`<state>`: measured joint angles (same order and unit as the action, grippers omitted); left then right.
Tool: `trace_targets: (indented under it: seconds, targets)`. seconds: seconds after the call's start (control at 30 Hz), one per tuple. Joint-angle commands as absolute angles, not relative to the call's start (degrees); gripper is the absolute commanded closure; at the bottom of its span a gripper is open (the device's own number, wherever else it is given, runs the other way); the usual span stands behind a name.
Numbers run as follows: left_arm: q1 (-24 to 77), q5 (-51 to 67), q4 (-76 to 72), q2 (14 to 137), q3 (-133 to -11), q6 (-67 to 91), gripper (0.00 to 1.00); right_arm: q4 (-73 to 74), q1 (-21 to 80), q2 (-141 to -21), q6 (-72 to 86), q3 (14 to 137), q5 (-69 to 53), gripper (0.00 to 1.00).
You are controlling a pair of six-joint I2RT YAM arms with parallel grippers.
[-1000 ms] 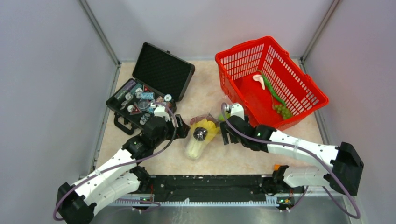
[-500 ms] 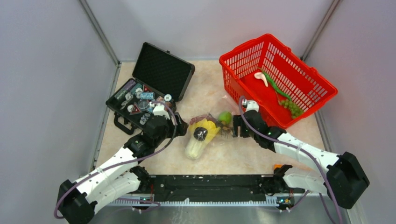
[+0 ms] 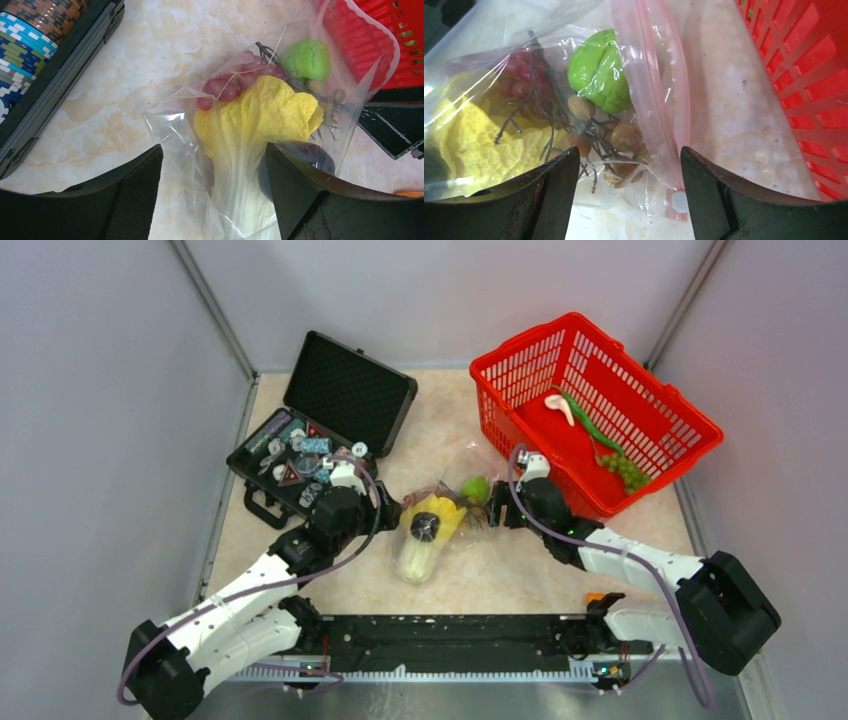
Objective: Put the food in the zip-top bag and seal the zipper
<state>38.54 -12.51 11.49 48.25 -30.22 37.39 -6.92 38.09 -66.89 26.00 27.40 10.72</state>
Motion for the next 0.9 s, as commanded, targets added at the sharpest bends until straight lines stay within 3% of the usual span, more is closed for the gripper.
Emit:
trace_targets:
  seconds: [0.0,0.13,0.23,0.33,0.47,0.53,0.57,0.87]
  targets:
    - [38.33,-13.91,9.6,48.03,-29.92,37.27,0.25,-18.74,37.21,-66.99,25.71,25.82,6.02,0.3]
    - [38.32,-14.95,10.25,46.97,-29.53,37.12,0.25,-21.47,37.0,-66.54,24.95,24.79,4.45,0.47]
    - [38.32,-15.48,10.47,46.11,-29.44,37.04,0.26,-22.14,36.92,-65.48,24.47,24.22,4.28,0.65]
    - [38.35,-15.88,11.03,45.44,-29.74,36.7,0.26,-22.95,36.92,-63.56,23.67,23.45,3.02,0.67]
    - [38.32,-16.29,12.13,44.57,-30.51,36.13,0.26,-22.06,36.91,-60.96,22.35,23.11,3.54,0.76]
    - [38.32,-16.4,12.38,44.07,-30.8,35.96,0.26,-21.12,36.91,-60.29,21.29,23.12,4.2,0.85]
    - [38.32,-16.35,12.39,43.82,-30.84,35.84,0.26,-20.77,36.91,-60.22,20.91,23.19,4.37,0.99]
    - [38.32,-18.62,16.11,41.3,-33.08,34.46,0.18,-20.27,37.11,-57.36,20.44,22.51,-8.96,1.0]
